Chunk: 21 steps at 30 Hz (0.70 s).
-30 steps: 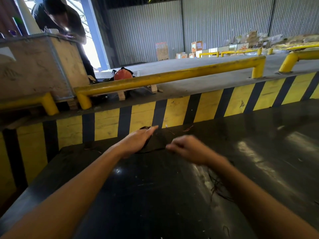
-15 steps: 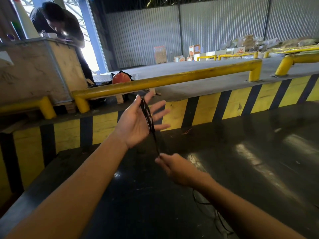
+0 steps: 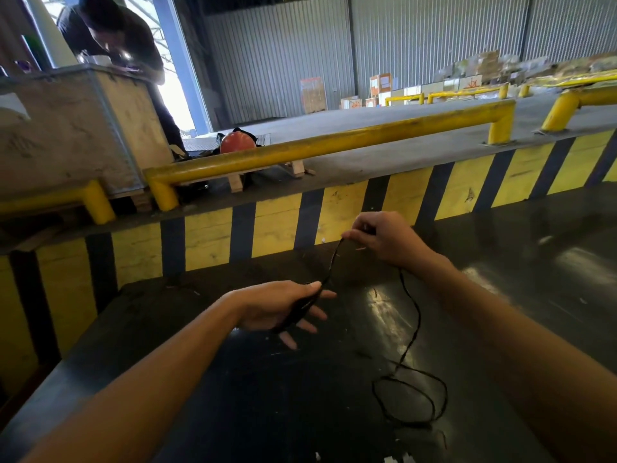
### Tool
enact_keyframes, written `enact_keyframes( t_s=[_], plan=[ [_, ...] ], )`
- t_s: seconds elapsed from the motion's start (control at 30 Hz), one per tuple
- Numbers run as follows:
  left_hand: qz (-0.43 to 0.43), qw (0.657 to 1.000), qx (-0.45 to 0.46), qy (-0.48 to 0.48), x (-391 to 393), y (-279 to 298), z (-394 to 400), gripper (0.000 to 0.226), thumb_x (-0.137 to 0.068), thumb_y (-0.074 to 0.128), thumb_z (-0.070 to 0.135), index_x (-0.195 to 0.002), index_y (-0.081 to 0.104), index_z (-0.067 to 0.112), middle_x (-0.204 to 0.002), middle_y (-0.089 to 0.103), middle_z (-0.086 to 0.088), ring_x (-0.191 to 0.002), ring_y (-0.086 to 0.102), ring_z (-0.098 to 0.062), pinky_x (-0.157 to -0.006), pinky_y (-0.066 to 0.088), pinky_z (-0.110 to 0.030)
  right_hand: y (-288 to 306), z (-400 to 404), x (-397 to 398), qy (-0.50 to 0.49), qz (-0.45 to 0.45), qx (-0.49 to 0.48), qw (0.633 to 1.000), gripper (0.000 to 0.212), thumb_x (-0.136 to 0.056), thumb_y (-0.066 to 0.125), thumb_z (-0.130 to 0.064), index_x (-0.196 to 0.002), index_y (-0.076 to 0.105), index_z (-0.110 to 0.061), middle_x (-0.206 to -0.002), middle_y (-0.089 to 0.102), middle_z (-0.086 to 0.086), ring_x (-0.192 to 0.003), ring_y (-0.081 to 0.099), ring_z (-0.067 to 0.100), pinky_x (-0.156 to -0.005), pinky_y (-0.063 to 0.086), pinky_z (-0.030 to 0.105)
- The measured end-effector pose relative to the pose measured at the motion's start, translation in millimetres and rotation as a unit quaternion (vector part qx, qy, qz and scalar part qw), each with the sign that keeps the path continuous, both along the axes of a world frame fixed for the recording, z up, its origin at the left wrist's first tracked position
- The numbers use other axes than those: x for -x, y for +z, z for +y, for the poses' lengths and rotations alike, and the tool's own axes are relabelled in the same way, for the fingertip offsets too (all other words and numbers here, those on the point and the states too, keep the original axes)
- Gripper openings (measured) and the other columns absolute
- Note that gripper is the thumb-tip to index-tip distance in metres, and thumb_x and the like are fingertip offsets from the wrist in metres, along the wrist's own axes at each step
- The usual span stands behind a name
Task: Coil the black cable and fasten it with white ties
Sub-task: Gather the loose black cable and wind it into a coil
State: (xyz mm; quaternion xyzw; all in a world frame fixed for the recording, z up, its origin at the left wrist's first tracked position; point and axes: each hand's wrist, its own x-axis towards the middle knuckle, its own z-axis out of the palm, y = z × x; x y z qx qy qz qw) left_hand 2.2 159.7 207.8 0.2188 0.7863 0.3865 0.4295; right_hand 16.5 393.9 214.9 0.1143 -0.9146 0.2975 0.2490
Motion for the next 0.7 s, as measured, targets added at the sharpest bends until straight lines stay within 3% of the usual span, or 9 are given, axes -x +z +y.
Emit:
enact_keyframes(
  t_s=[0.07,0.13,0.2,0.3,0.4,0.5,0.6,0.63,0.7],
  plan=[
    [-0.143,0.978,-0.153,0.0,-12.4,8.0,1.9,0.042,-0.093,0.029,0.049,-0.129,0.049,0.039,-0.13,0.058,-0.007,-0.116,0.059,-0.027,-0.086,0.054,-0.046,-14.0,-5.7,-0.5,-0.02,0.006,0.064,0.998,0.017,-0.09,0.052,-0.034,-0.082,0.059,-0.021,-0.072,0.061,-0.001,-0.064,0.059,0.013,-0.059,0.047,0.024],
    [-0.183,0.931,-0.314,0.036,-16.1,23.2,8.7,0.048,-0.093,0.028,0.049,-0.132,0.05,0.034,-0.129,0.062,-0.01,-0.115,0.061,-0.029,-0.09,0.052,-0.052,-37.1,-18.3,-5.0,0.002,-0.044,0.117,0.992,0.027,-0.095,0.041,-0.034,-0.085,0.059,-0.018,-0.078,0.064,0.004,-0.069,0.063,0.018,-0.061,0.052,0.029],
    [-0.148,0.887,-0.428,0.092,-13.3,38.9,16.1,0.05,-0.095,0.024,0.049,-0.138,0.042,0.032,-0.134,0.057,-0.011,-0.121,0.057,-0.029,-0.095,0.048,-0.055,-63.3,-42.8,-18.2,0.065,-0.12,0.101,0.985,0.035,-0.098,0.033,-0.034,-0.092,0.062,-0.016,-0.084,0.066,0.006,-0.075,0.064,0.017,-0.068,0.053,0.031],
    [-0.052,0.863,-0.474,0.167,-0.8,46.8,20.9,0.048,-0.098,0.021,0.047,-0.142,0.035,0.034,-0.147,0.042,-0.006,-0.134,0.041,-0.027,-0.1,0.04,-0.056,-71.7,-70.4,-42.9,0.131,-0.151,0.096,0.975,0.036,-0.099,0.032,-0.032,-0.074,0.056,-0.019,-0.065,0.053,-0.004,-0.058,0.051,0.002,-0.059,0.04,0.017],
    [0.141,0.904,-0.346,0.211,13.5,30.6,17.2,0.046,-0.099,0.021,0.044,-0.142,0.032,0.034,-0.15,0.035,-0.007,-0.136,0.034,-0.021,-0.106,0.027,-0.048,-48.1,-62.5,-45.5,0.147,-0.142,0.053,0.977,0.03,-0.098,0.036,-0.03,-0.079,0.057,-0.019,-0.068,0.052,-0.006,-0.059,0.05,0.001,-0.058,0.04,0.015],
    [0.354,0.925,-0.09,0.106,14.6,15.5,13.2,0.044,-0.099,0.025,0.045,-0.135,0.043,0.028,-0.112,0.053,-0.001,-0.09,0.051,-0.005,-0.08,0.04,-0.028,-20.0,-40.8,-35.3,0.121,-0.122,-0.031,0.985,0.021,-0.094,0.048,-0.029,-0.092,0.063,-0.013,-0.079,0.061,-0.002,-0.069,0.058,0.006,-0.062,0.043,0.016],
    [0.35,0.934,0.059,0.044,8.0,2.7,13.3,0.038,-0.099,0.03,0.043,-0.105,0.061,0.022,-0.085,0.058,0.003,-0.075,0.056,-0.008,-0.069,0.041,-0.027,-0.3,-20.6,-24.6,0.093,-0.088,-0.085,0.988,0.017,-0.09,0.055,-0.029,-0.094,0.064,-0.015,-0.079,0.06,-0.006,-0.07,0.056,0.002,-0.064,0.043,0.015],
    [0.327,0.941,0.077,0.039,6.4,-1.9,12.8,0.038,-0.098,0.03,0.045,-0.105,0.062,0.025,-0.089,0.06,0.003,-0.08,0.059,-0.01,-0.073,0.043,-0.029,3.9,-14.8,-21.6,0.078,-0.075,-0.088,0.99,0.018,-0.089,0.056,-0.03,-0.094,0.065,-0.015,-0.08,0.06,-0.006,-0.07,0.055,0.001,-0.064,0.042,0.014],
    [0.251,0.965,0.069,0.034,3.3,-7.7,10.5,0.043,-0.098,0.027,0.047,-0.124,0.056,0.031,-0.111,0.057,0.0,-0.103,0.057,-0.016,-0.091,0.044,-0.038,7.1,-6.2,-16.3,0.047,-0.05,-0.069,0.995,0.019,-0.088,0.058,-0.031,-0.094,0.065,-0.014,-0.081,0.06,-0.004,-0.07,0.054,0.003,-0.062,0.039,0.016]
  ],
)
